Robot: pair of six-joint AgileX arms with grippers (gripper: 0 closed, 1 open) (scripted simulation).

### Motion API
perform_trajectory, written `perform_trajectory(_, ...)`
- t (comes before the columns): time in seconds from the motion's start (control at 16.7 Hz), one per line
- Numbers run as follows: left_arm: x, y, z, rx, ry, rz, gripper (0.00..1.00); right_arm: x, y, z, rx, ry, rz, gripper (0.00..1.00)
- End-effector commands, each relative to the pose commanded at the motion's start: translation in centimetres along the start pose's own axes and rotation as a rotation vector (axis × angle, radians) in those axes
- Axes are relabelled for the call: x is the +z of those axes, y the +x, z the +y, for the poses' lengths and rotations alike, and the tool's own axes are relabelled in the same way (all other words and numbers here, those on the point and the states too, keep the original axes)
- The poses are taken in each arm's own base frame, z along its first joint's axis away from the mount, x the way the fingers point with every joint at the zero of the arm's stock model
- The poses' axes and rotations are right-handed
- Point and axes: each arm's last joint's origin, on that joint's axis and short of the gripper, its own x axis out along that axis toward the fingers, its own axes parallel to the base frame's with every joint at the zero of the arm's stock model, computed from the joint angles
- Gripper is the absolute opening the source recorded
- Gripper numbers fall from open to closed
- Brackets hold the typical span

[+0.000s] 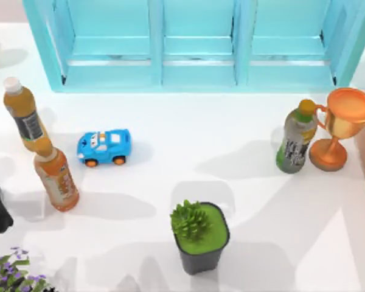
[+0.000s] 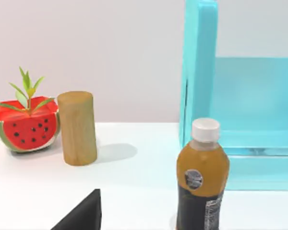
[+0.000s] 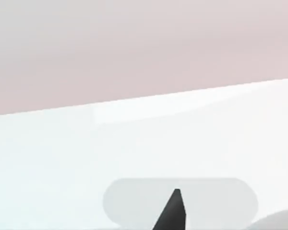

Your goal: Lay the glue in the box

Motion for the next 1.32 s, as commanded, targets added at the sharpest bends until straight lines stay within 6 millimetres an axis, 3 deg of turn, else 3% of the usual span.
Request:
perform_trajectory(0.12, 0.0, 0.0, 0.0, 0.000, 0.000, 0.000, 1.00, 2.2, -1.5, -0.9, -0.024, 0.018, 0.007, 0.00)
perform_trajectory(0.24, 0.0, 0.0, 0.0, 0.000, 0.000, 0.000, 1.00, 3.0, -2.0, -0.2, 0.000, -0.005, 0.020, 0.00)
perform_trajectory(0.54, 0.0, 0.0, 0.0, 0.000, 0.000, 0.000, 1.00, 2.5, -1.5, 4.1, 0.120, -0.104, 0.022, 0.00)
perform_trajectory(0.84, 0.0, 0.0, 0.0, 0.000, 0.000, 0.000, 1.00, 2.6, -1.5, 4.0, 0.118, -0.101, 0.020, 0.00)
perform_trajectory(1.08, 0.0, 0.0, 0.0, 0.000, 0.000, 0.000, 1.00, 3.0, -3.0, 1.9, 0.176, -0.173, 0.069, 0.00)
perform_trajectory(1.32, 0.0, 0.0, 0.0, 0.000, 0.000, 0.000, 1.00, 4.1, -7.0, -2.7, 0.304, -0.340, 0.123, 0.00)
